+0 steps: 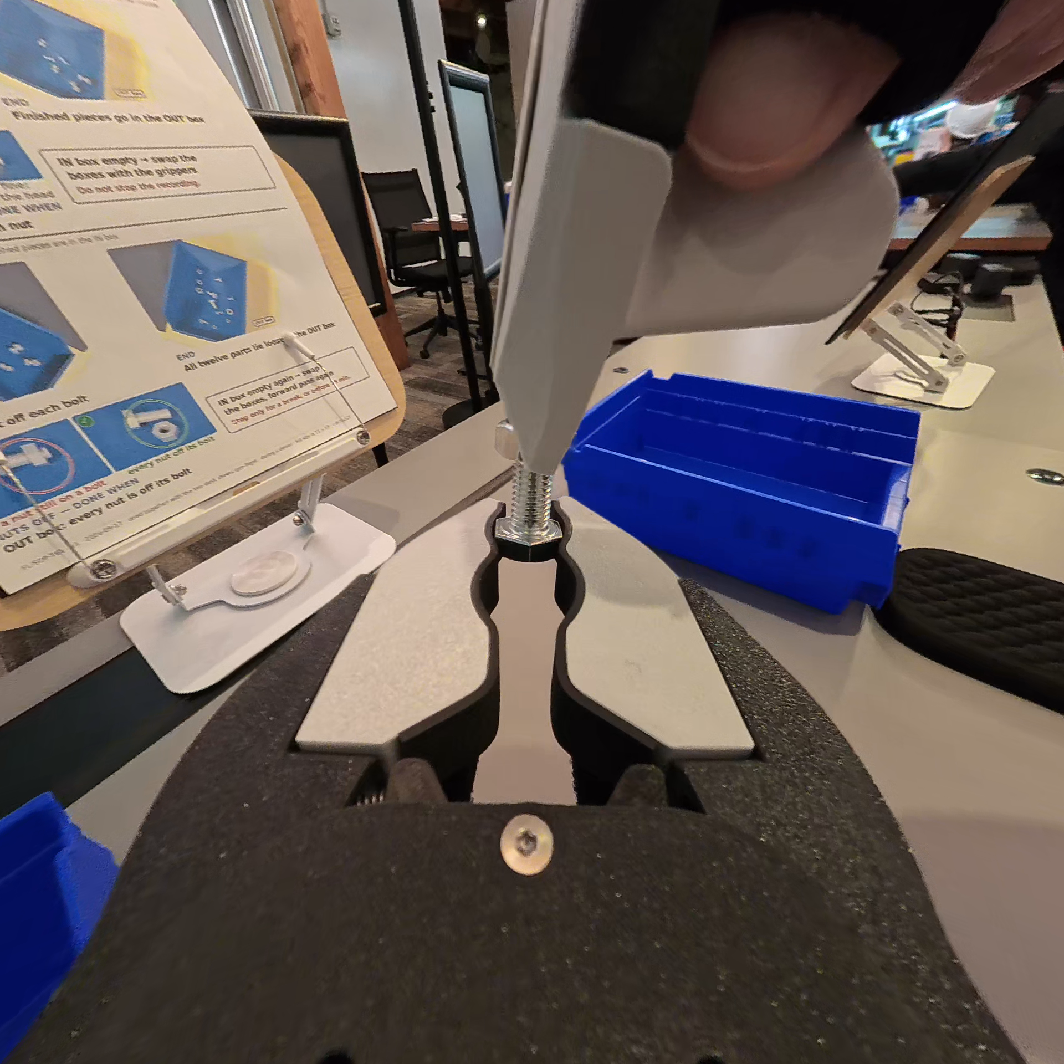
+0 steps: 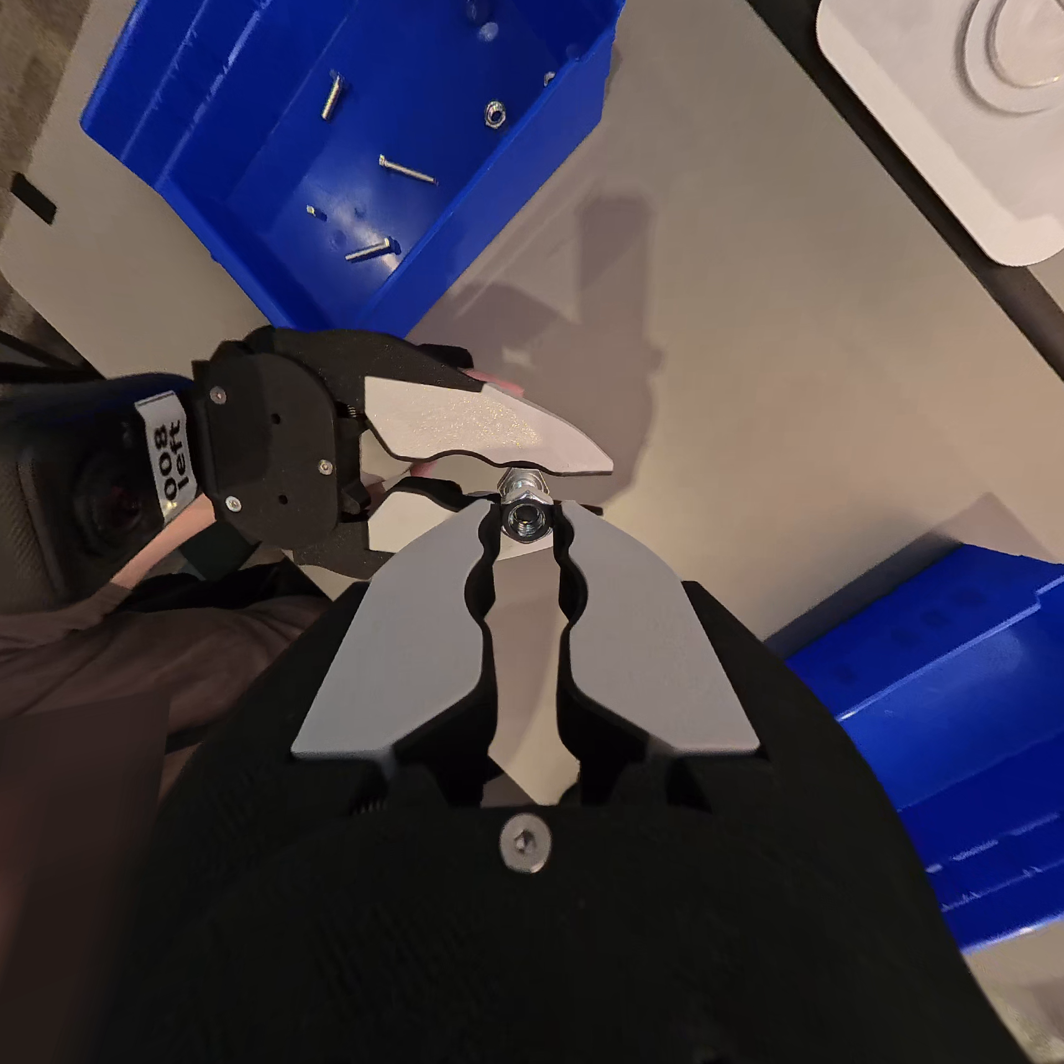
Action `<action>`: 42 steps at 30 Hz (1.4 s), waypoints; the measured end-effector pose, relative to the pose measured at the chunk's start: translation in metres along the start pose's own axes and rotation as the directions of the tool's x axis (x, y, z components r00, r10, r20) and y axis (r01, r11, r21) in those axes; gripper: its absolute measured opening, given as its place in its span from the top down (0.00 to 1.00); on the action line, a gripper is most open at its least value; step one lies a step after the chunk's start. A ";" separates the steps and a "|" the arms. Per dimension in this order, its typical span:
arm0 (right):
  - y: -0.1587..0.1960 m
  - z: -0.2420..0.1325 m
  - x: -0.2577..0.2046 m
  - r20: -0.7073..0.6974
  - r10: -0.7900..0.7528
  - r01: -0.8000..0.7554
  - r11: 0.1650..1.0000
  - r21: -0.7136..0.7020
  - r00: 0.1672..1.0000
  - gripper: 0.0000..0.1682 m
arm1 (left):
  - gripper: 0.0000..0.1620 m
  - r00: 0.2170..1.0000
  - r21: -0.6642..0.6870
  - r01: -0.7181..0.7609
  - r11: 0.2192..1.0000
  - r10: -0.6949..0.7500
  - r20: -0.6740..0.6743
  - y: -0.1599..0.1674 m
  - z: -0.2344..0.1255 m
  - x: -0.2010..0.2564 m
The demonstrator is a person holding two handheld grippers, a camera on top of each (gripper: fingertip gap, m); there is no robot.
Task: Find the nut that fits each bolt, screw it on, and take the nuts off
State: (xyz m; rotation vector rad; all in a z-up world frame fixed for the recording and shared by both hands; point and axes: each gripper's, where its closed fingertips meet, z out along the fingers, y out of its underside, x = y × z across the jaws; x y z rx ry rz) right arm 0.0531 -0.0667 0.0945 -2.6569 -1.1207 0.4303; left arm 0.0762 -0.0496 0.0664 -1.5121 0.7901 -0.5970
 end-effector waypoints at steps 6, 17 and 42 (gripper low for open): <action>-0.006 0.000 -0.001 0.048 0.087 -0.089 0.996 0.030 0.995 0.89 | 0.91 0.999 0.011 -0.015 1.000 0.015 0.051 -0.002 -0.002 -0.008; -0.010 -0.003 -0.005 0.022 0.092 -0.093 0.995 0.041 0.995 0.89 | 0.91 0.997 0.027 -0.028 0.999 0.026 0.071 -0.007 -0.006 -0.012; -0.025 -0.021 -0.013 -0.046 -0.063 0.068 0.992 0.109 0.997 0.84 | 0.91 1.000 0.081 0.007 0.997 -0.008 0.014 -0.019 -0.010 -0.002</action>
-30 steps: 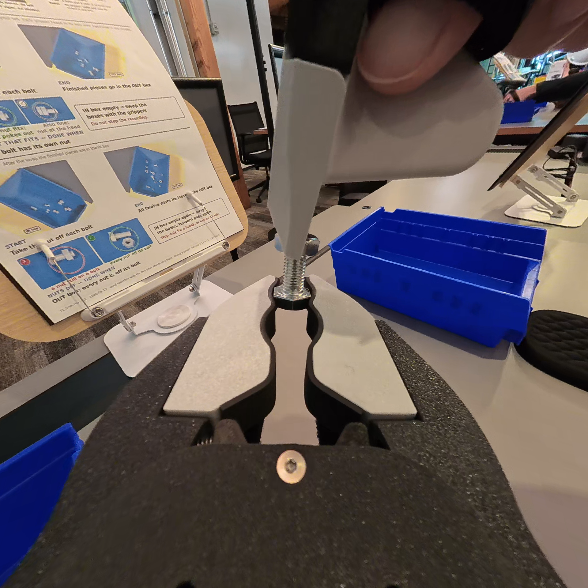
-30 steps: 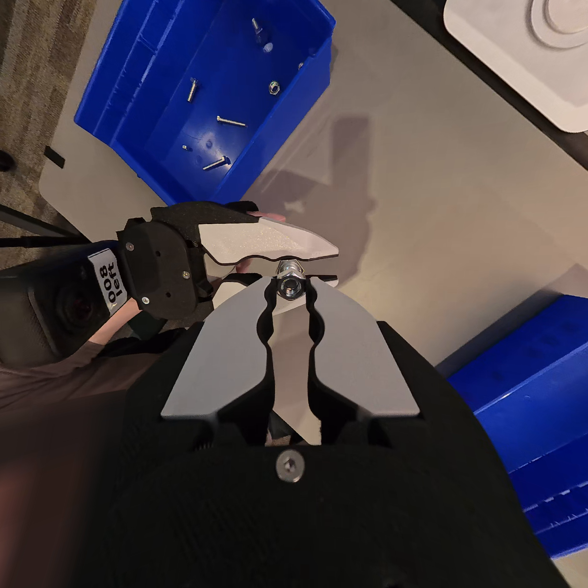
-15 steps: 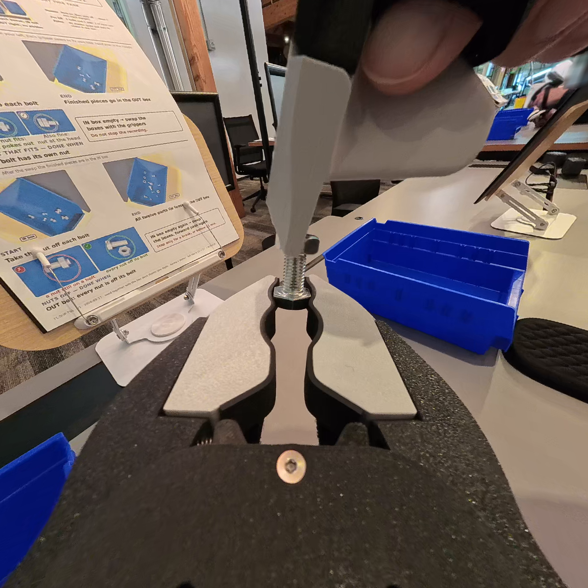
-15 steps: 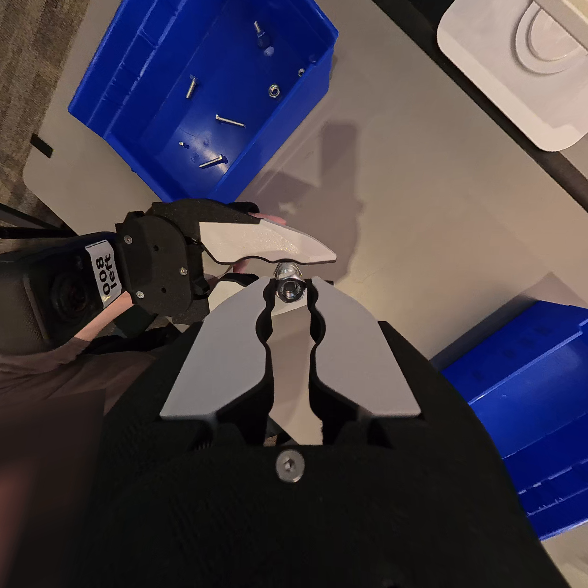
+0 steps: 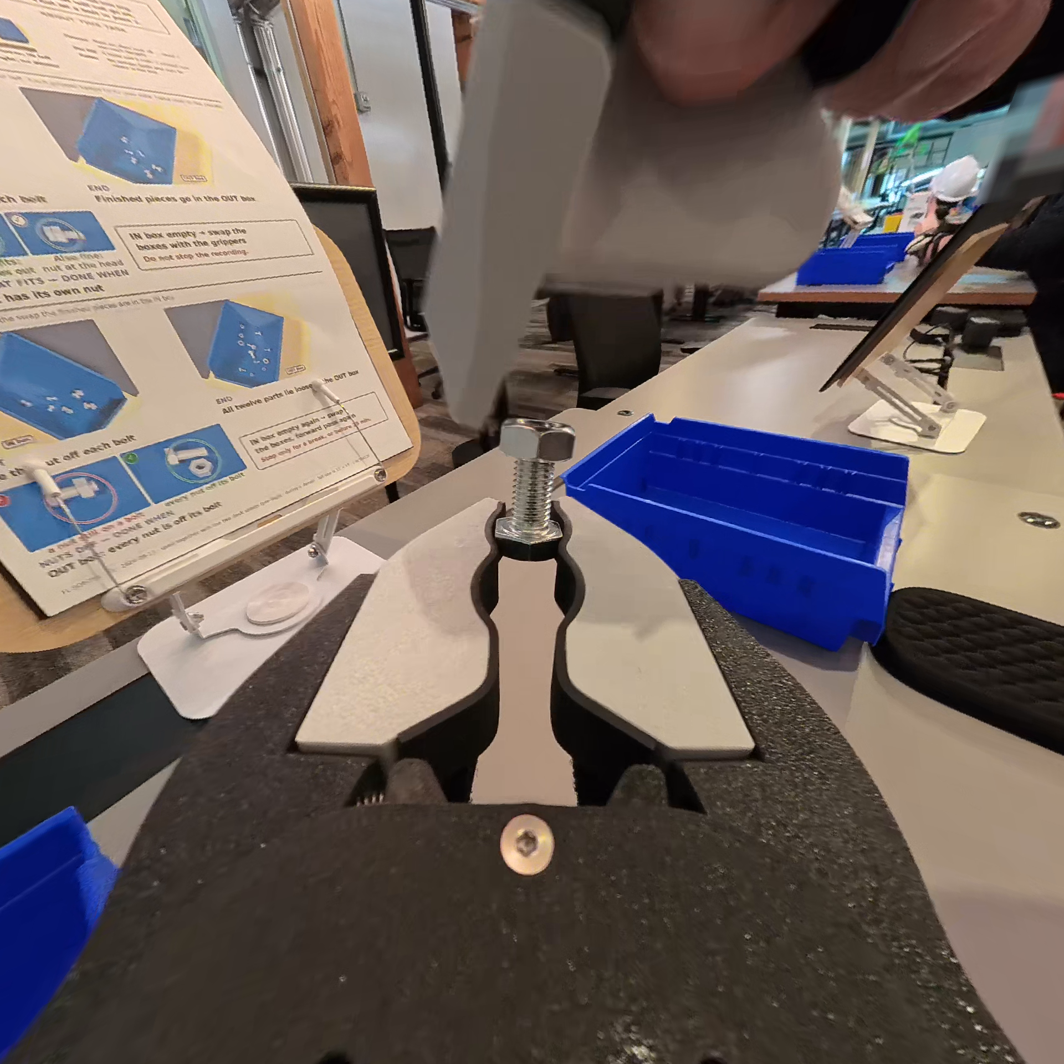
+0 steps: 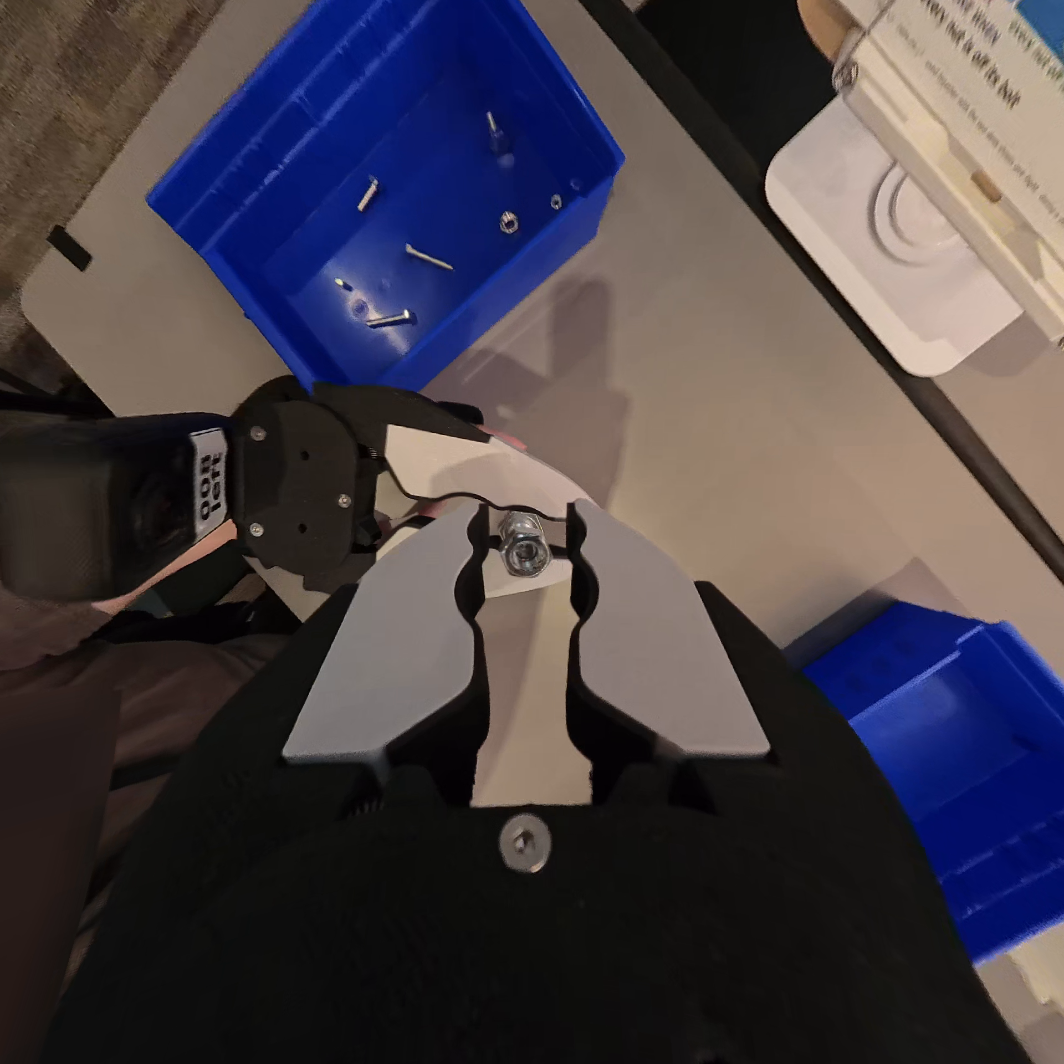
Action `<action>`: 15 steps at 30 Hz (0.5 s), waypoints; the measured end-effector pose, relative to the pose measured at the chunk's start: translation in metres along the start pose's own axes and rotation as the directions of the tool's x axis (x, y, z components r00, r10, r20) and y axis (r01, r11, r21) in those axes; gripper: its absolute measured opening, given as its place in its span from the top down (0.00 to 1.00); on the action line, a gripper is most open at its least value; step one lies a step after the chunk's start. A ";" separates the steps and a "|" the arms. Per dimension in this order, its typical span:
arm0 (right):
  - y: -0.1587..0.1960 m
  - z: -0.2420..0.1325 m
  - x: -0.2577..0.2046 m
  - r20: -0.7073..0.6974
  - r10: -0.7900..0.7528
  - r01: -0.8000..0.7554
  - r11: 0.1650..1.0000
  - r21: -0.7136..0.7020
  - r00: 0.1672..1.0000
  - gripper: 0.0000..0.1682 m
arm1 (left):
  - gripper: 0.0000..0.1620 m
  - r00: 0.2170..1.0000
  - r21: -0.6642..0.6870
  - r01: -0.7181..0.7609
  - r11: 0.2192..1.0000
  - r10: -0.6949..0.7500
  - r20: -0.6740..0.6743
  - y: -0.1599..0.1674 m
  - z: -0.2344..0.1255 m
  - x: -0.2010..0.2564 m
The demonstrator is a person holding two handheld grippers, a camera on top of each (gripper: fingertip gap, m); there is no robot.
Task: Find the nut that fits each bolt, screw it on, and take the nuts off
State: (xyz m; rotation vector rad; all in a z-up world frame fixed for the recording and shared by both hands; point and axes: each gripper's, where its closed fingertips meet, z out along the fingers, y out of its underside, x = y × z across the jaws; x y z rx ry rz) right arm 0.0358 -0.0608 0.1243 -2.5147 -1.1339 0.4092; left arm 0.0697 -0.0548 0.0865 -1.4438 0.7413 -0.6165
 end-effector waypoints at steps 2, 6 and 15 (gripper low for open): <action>-0.007 -0.007 -0.005 0.017 -0.052 0.051 0.998 0.048 0.999 0.83 | 0.91 1.000 0.000 0.018 1.000 -0.018 -0.018 0.000 0.000 0.001; -0.006 -0.035 -0.020 0.071 -0.289 0.270 0.942 0.197 0.955 0.78 | 0.91 0.987 -0.006 0.086 0.996 -0.086 -0.133 -0.002 -0.001 0.012; 0.030 -0.070 -0.032 0.054 -0.622 0.438 0.608 0.662 0.781 0.63 | 0.91 0.890 0.010 0.190 0.982 -0.167 -0.424 -0.019 -0.012 0.049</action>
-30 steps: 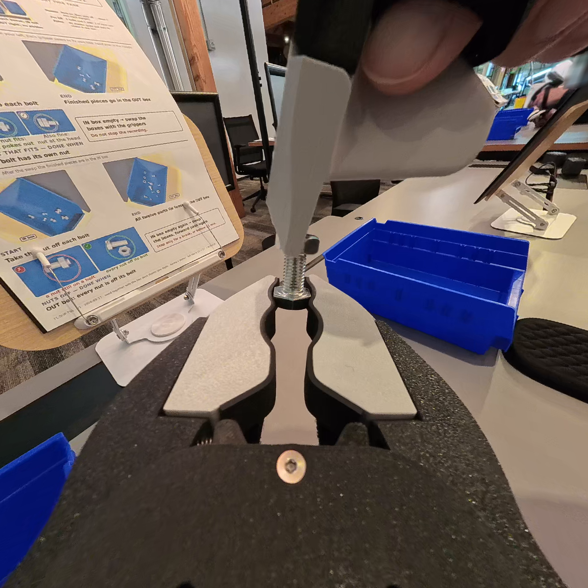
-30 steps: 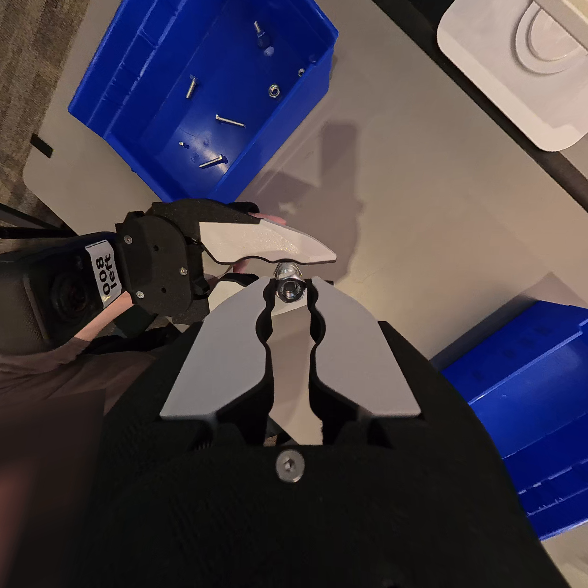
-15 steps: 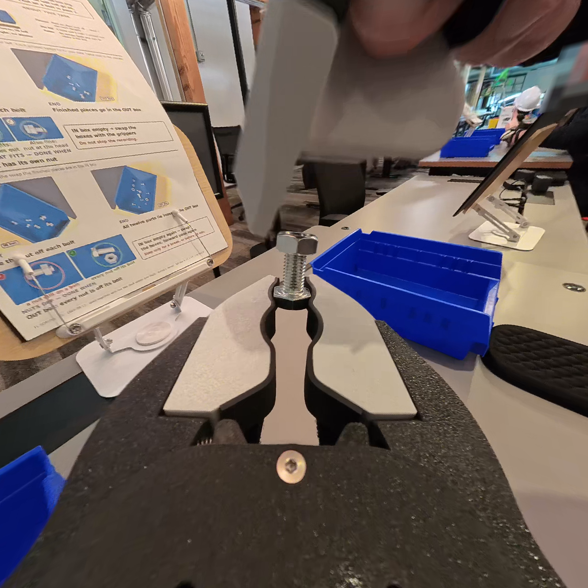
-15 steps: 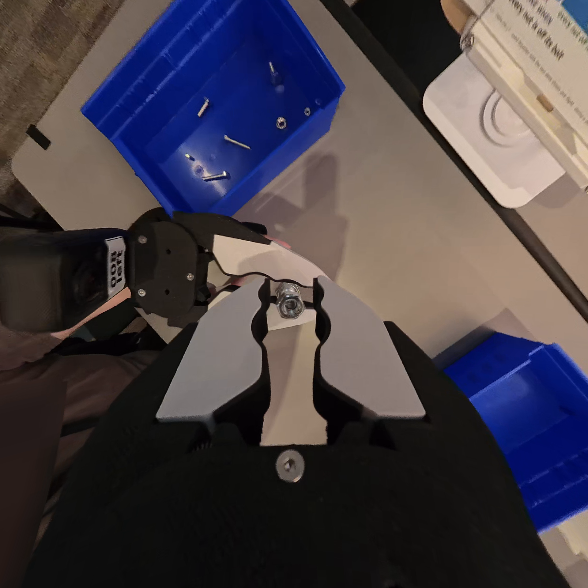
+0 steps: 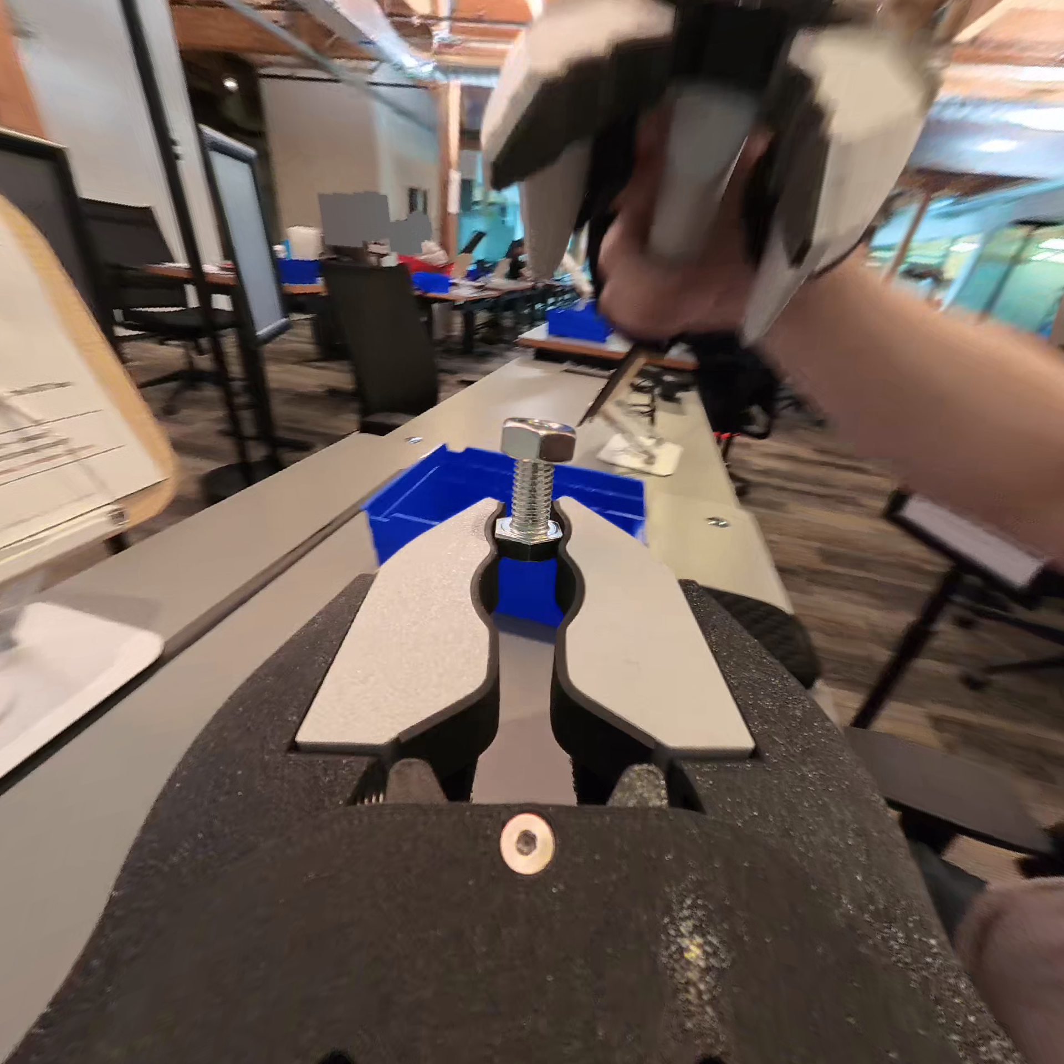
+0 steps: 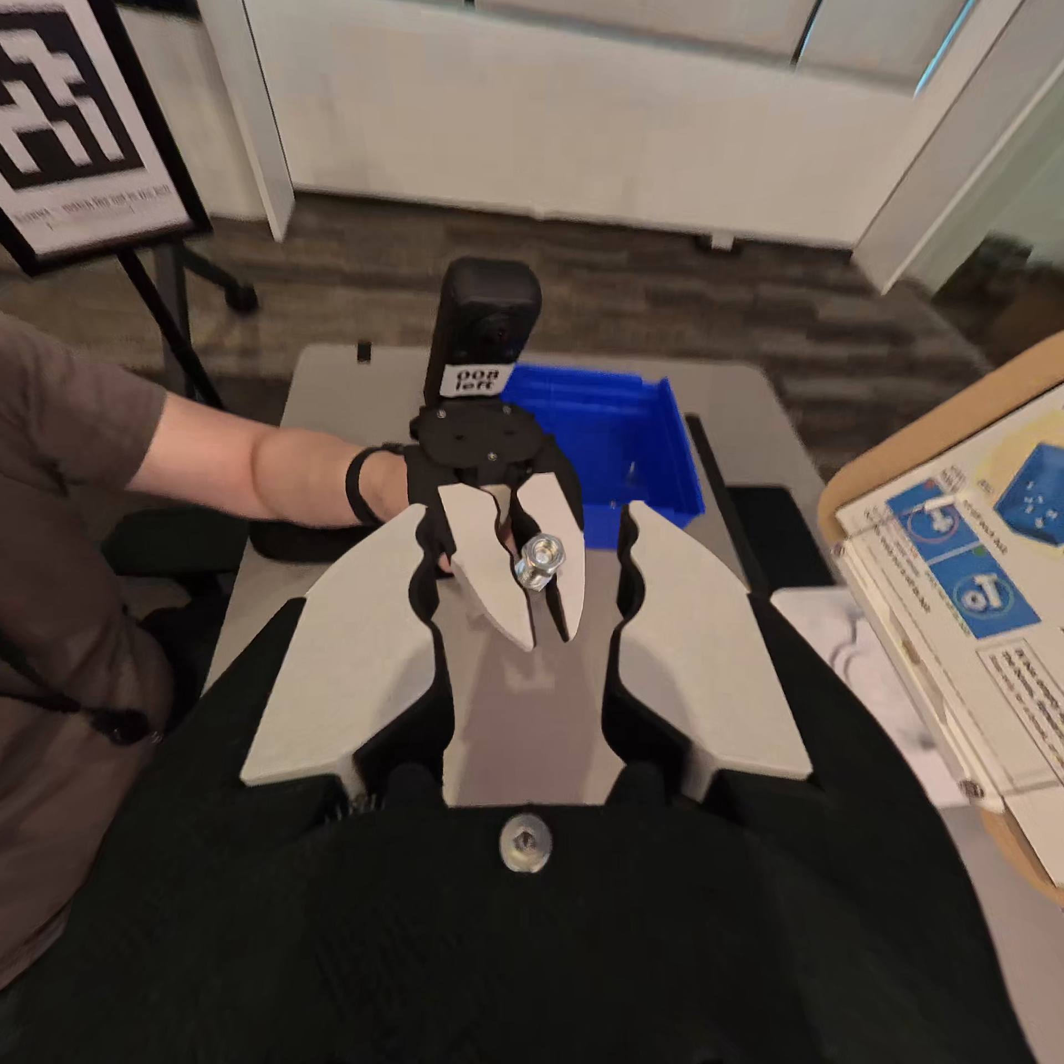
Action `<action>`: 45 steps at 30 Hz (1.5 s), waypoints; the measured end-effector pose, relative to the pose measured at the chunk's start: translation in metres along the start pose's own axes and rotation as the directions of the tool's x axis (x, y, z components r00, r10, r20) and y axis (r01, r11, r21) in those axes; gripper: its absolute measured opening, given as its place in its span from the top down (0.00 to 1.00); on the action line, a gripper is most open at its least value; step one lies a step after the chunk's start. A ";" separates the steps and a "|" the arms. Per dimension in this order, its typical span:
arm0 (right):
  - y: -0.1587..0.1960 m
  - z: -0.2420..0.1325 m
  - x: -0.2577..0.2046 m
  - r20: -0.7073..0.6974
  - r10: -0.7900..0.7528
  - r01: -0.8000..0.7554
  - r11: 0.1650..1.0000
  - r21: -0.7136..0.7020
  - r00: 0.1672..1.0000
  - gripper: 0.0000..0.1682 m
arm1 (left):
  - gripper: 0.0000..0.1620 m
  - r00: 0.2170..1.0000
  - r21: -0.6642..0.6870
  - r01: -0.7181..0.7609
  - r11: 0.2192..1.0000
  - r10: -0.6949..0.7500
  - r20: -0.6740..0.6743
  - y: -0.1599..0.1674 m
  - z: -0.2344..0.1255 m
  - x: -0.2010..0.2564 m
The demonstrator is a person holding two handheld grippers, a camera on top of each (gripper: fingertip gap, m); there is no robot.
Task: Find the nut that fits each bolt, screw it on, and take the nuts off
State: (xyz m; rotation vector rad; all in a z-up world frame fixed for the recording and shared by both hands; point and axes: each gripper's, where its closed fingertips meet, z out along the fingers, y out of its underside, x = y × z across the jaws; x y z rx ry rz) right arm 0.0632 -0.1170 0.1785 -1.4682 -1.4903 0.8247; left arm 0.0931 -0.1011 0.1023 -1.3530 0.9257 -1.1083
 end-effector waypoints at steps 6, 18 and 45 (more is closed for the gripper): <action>0.000 -0.001 -0.007 0.012 0.026 -0.028 0.945 0.326 1.000 0.58 | 0.91 0.993 0.054 0.035 0.998 -0.029 -0.112 -0.009 0.000 0.021; 0.008 0.031 -0.035 0.091 -0.025 -0.012 0.922 0.388 0.996 0.47 | 0.91 0.993 0.064 0.004 0.998 0.004 -0.116 -0.013 -0.001 0.028; 0.023 0.033 -0.035 0.058 0.024 -0.044 0.926 0.376 0.998 0.49 | 0.91 0.998 0.080 0.016 0.997 -0.010 -0.065 -0.015 -0.006 0.012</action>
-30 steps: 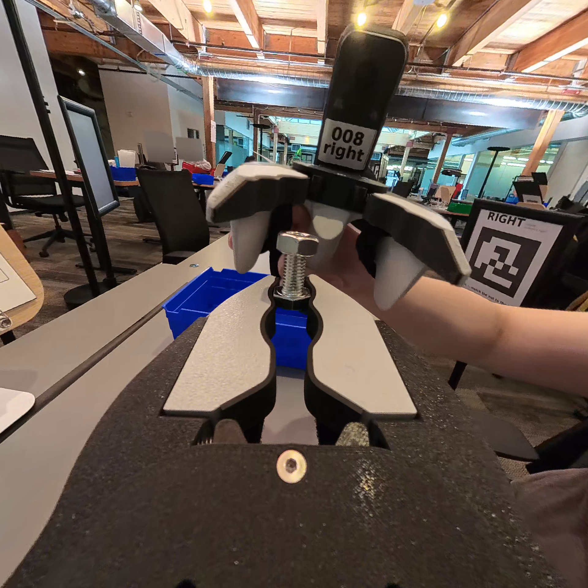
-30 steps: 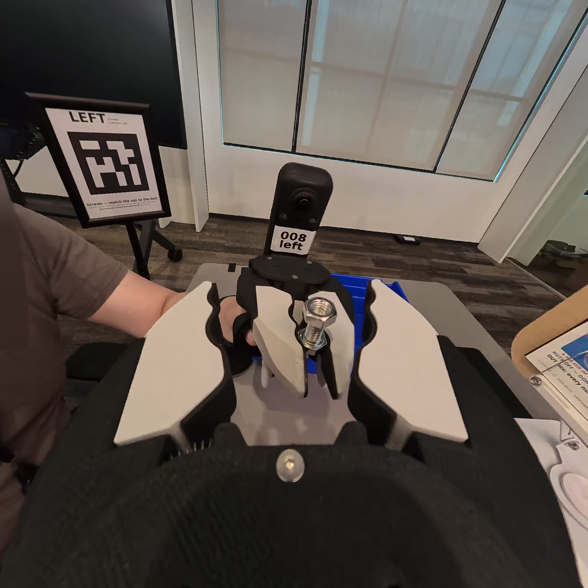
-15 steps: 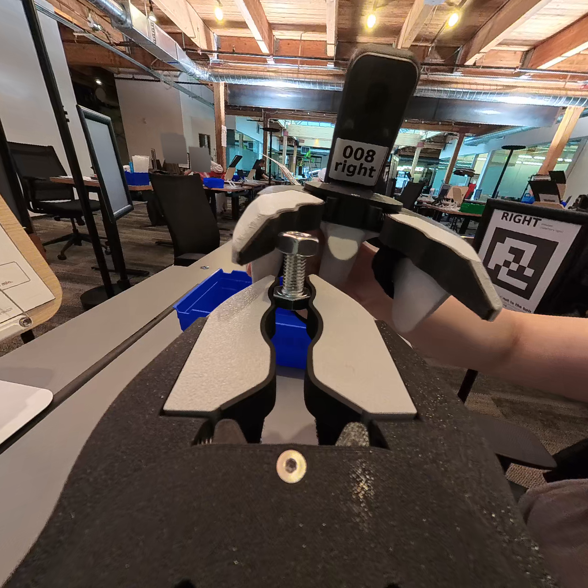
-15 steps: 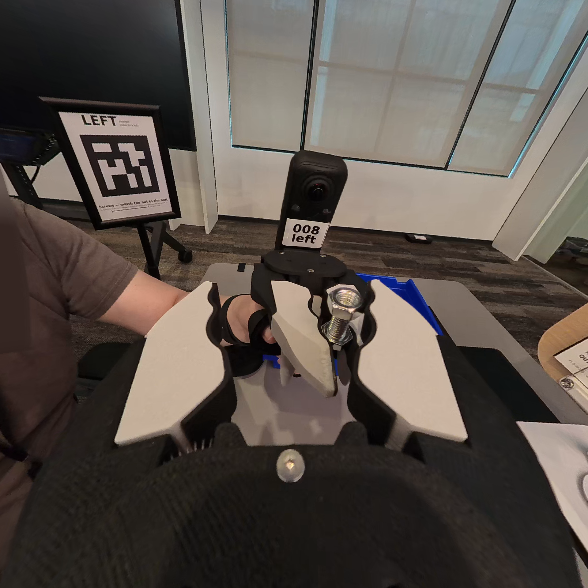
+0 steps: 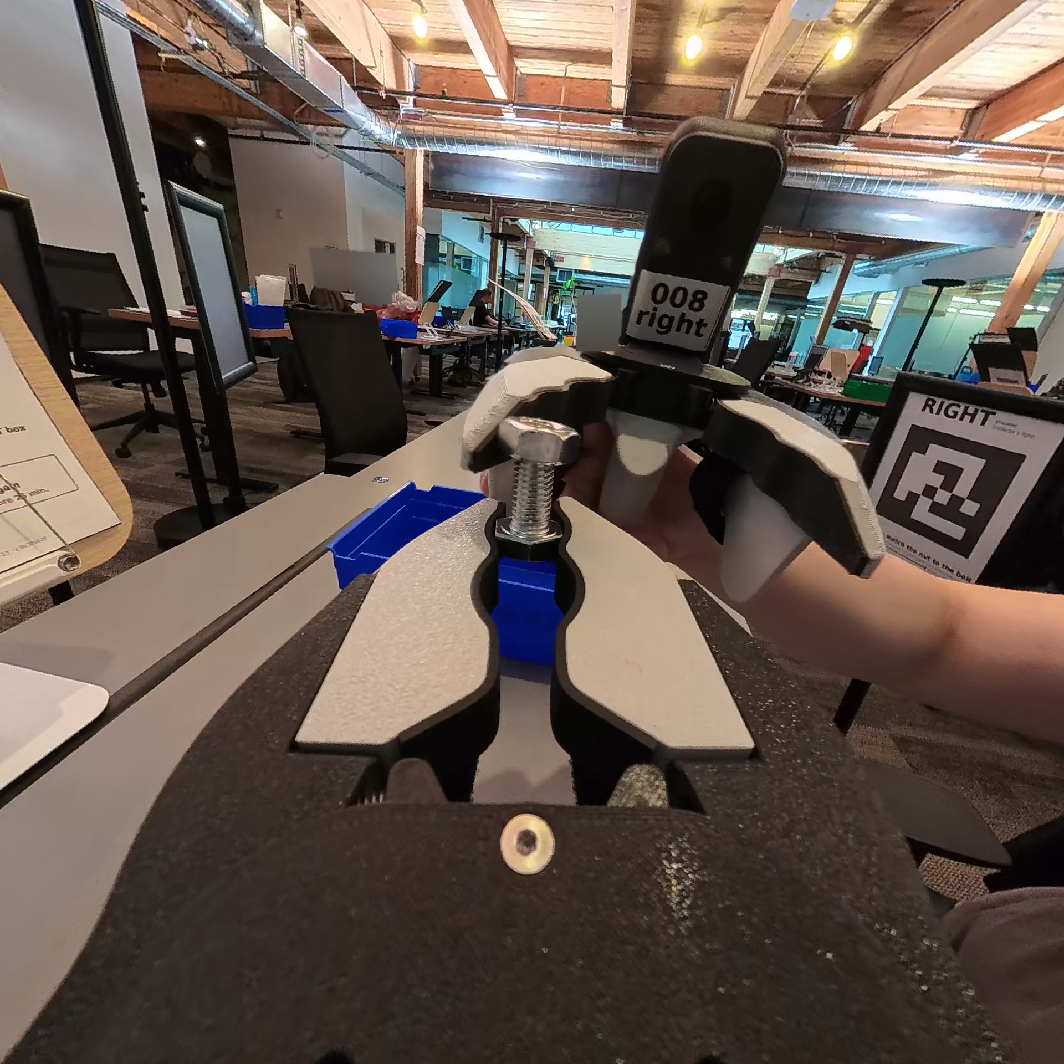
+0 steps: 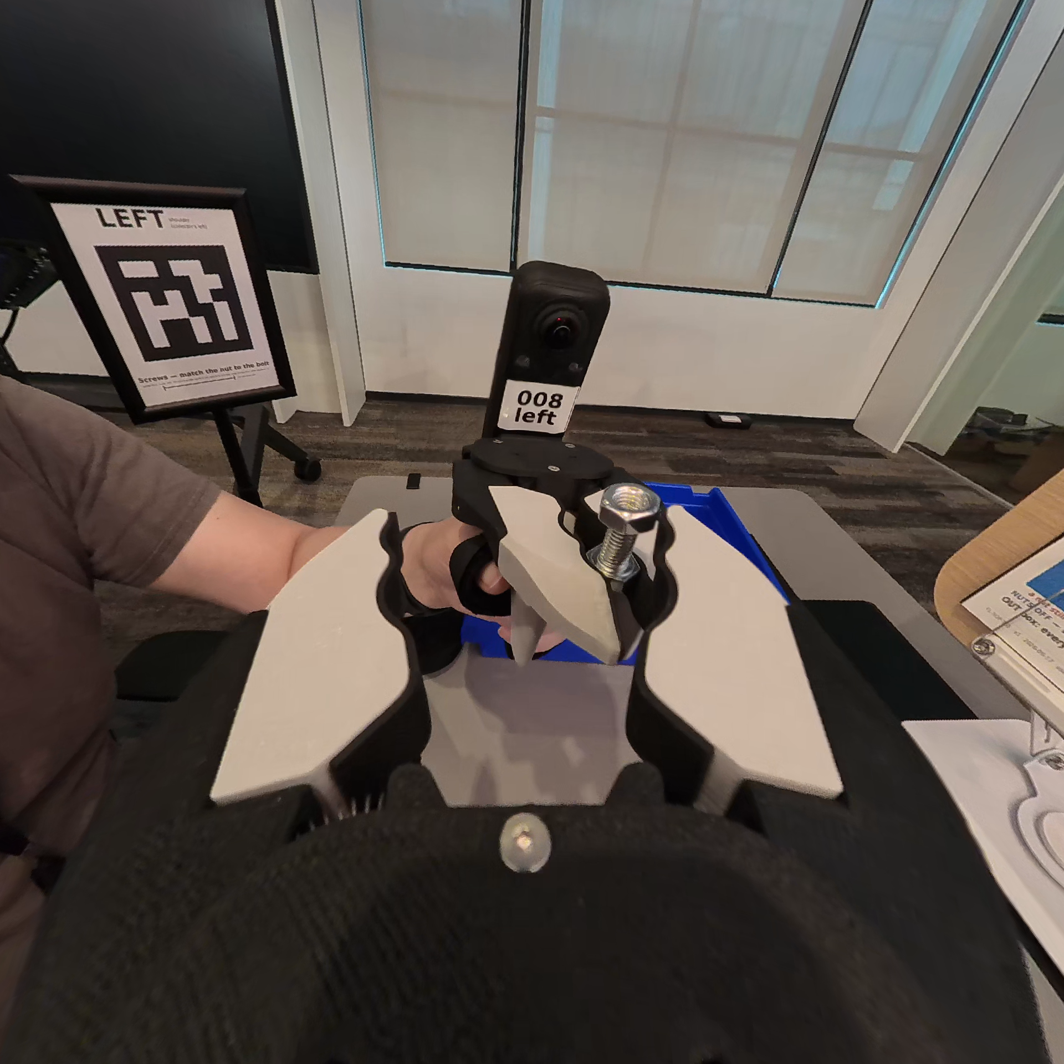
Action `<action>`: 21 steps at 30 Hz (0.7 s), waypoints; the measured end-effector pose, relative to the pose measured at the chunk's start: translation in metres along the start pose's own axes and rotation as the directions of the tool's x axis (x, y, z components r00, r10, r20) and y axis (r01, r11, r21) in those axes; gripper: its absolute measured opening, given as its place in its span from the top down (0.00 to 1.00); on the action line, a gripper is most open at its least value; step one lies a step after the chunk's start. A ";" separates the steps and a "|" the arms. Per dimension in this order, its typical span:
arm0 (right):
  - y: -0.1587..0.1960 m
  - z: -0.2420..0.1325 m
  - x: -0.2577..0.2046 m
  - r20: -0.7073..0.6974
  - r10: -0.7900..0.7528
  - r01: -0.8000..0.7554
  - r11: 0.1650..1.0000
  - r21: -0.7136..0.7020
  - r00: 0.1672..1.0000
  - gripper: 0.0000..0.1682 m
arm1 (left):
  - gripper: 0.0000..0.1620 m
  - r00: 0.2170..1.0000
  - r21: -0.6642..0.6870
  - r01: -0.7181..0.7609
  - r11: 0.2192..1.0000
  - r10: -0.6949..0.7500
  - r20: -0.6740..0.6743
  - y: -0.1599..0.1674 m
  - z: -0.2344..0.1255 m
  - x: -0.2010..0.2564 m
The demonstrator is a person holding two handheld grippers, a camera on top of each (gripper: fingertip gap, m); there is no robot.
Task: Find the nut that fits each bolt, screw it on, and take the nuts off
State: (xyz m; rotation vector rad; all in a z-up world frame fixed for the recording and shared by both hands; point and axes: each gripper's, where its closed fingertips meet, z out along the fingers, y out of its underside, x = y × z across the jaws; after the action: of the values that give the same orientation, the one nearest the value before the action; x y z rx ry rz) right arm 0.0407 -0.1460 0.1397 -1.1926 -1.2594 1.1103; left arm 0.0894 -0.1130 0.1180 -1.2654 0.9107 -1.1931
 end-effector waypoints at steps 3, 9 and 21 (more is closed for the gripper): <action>0.001 -0.002 0.006 -0.052 -0.032 0.032 0.999 -0.005 0.998 0.48 | 0.91 1.000 0.006 0.011 1.000 -0.010 -0.016 -0.001 0.001 0.003; 0.001 0.012 0.001 -0.044 -0.088 0.087 0.996 -0.023 0.995 0.46 | 0.91 0.999 -0.012 0.009 1.000 -0.010 -0.047 0.005 0.007 0.011; 0.003 0.012 -0.001 -0.063 -0.107 0.105 0.994 -0.038 0.992 0.46 | 0.91 1.000 0.006 0.020 1.000 -0.020 -0.024 0.002 0.004 0.005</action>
State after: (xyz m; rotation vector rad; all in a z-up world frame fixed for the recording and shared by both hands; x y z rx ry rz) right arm 0.0285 -0.1467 0.1359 -1.1646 -1.2813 0.9687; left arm 0.0940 -0.1172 0.1172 -1.2605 0.9130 -1.2280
